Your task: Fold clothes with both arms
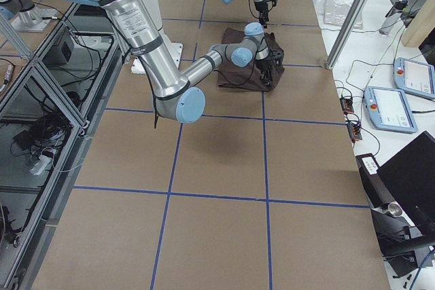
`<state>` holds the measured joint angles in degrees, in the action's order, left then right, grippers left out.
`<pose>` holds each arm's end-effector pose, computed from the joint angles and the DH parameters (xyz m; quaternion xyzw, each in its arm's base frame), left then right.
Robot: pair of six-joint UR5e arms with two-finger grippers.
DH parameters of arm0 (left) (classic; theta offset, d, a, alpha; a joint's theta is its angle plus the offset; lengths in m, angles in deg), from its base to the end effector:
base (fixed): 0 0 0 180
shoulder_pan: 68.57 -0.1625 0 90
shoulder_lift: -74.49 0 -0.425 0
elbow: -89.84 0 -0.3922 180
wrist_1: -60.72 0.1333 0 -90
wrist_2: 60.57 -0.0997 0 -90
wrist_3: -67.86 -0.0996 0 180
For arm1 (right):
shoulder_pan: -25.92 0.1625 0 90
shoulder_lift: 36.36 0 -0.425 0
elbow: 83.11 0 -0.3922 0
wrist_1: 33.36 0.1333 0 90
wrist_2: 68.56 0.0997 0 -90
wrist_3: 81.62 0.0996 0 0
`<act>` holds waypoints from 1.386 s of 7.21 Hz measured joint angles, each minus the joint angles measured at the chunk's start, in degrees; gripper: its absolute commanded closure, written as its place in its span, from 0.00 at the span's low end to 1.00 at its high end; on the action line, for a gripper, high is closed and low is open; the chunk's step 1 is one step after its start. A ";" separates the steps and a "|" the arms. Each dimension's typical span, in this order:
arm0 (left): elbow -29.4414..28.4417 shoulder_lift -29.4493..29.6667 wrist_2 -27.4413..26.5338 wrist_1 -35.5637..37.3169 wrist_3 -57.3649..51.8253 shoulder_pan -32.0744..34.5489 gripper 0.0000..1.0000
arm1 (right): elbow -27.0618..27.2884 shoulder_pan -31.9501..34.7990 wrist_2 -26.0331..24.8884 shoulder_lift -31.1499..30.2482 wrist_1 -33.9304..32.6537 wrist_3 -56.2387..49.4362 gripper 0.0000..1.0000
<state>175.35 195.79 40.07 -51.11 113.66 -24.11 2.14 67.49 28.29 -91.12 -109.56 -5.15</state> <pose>0.4264 -0.5794 0.3386 0.2261 0.3524 0.0361 0.9074 -0.4608 -0.5710 0.3118 0.1250 -0.3592 0.2021 0.9025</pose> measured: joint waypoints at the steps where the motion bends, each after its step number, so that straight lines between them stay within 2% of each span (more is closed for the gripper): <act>1: 1.30 -1.22 0.17 -1.65 -0.60 0.14 0.00 | 0.97 1.78 3.22 -0.37 0.05 -2.60 0.00; 2: 4.12 -3.87 0.61 -3.40 -0.38 0.08 0.00 | 1.99 3.06 5.05 -0.93 0.07 -4.87 0.00; 3: 7.93 -7.12 1.98 -4.43 1.22 -0.09 0.06 | 2.53 3.69 5.77 -1.27 0.08 -6.00 0.00; 4: 12.17 -10.93 3.79 -5.01 4.69 -0.57 0.25 | 2.79 3.97 6.03 -1.41 0.08 -6.45 0.00; 5: 15.59 -14.75 4.55 -6.36 9.16 -1.84 0.40 | 2.92 4.10 6.12 -1.45 0.08 -6.61 0.00; 7: 17.96 -20.27 3.10 -12.62 20.48 -7.07 0.43 | 2.98 4.19 6.22 -1.48 0.09 -6.68 0.00; 10: 17.99 -21.75 -1.21 -15.50 29.27 -13.76 0.43 | 2.99 4.22 6.17 -1.54 0.08 -6.69 0.00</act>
<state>193.33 174.04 38.86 -66.62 142.93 -37.88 5.13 71.71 34.46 -92.66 -109.48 -11.84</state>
